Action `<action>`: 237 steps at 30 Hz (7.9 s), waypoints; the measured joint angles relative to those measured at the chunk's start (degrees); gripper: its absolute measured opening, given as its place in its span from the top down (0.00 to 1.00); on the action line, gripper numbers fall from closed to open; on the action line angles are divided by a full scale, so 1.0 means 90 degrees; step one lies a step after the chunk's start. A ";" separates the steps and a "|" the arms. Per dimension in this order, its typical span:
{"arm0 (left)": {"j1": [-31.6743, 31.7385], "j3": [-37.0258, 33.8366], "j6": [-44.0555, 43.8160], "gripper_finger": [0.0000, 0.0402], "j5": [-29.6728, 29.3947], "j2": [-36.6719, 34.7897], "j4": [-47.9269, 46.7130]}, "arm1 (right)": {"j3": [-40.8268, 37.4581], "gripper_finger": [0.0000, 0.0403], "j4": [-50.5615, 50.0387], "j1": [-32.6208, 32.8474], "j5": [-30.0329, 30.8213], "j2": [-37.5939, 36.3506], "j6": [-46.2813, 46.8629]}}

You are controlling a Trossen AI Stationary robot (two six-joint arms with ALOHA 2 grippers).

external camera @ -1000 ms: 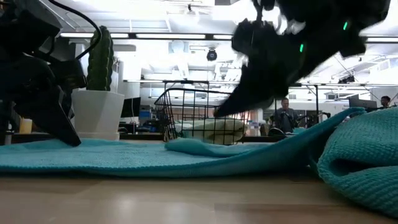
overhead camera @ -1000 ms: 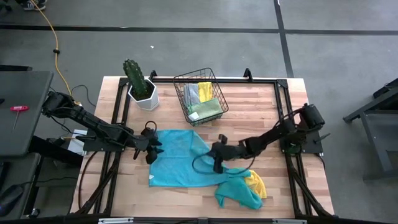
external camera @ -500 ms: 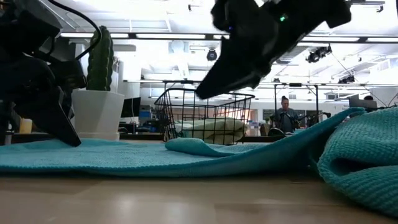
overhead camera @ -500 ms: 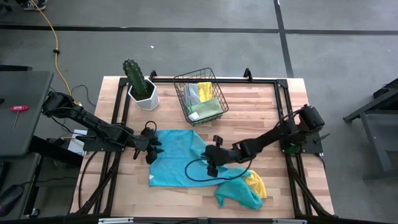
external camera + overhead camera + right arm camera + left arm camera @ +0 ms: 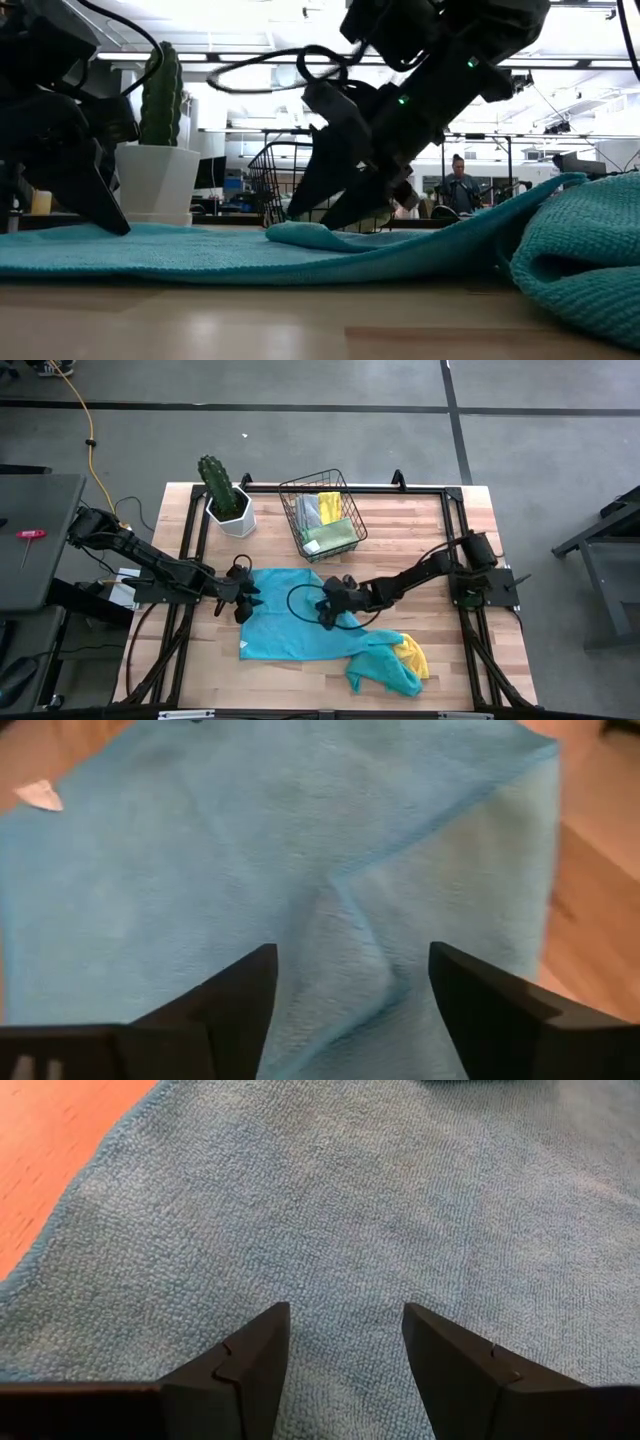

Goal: Fold microfiber towels
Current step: Fold the left blue microfiber cloth

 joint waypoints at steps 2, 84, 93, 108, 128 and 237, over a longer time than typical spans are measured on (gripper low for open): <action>0.0000 -0.0001 0.0000 0.54 -0.0002 0.0000 0.0000 | 0.0003 0.37 0.0107 0.0000 -0.0159 0.0000 0.0006; 0.0002 -0.0001 0.0002 0.54 -0.0124 0.0000 -0.0010 | -0.0002 0.71 0.0611 0.0238 0.0716 0.0210 0.1874; 0.0000 -0.0001 0.0002 0.54 -0.0124 0.0000 -0.0010 | -0.0004 0.86 0.0856 0.0207 0.0526 0.0535 0.1750; 0.0002 0.0050 0.0300 0.54 -0.0076 -0.0002 -0.0024 | -0.0010 1.00 -0.0733 0.0388 0.1155 -0.0704 0.0801; 0.0100 0.1434 -0.2133 0.54 -0.2613 -0.0002 -0.3837 | -0.0010 1.00 -0.2937 0.0978 0.1671 -0.1525 0.1028; -0.0733 0.2383 -0.0380 1.00 -0.5265 -0.1468 -0.5871 | -0.0014 1.00 -0.4691 0.0172 0.3642 -0.2839 -0.0585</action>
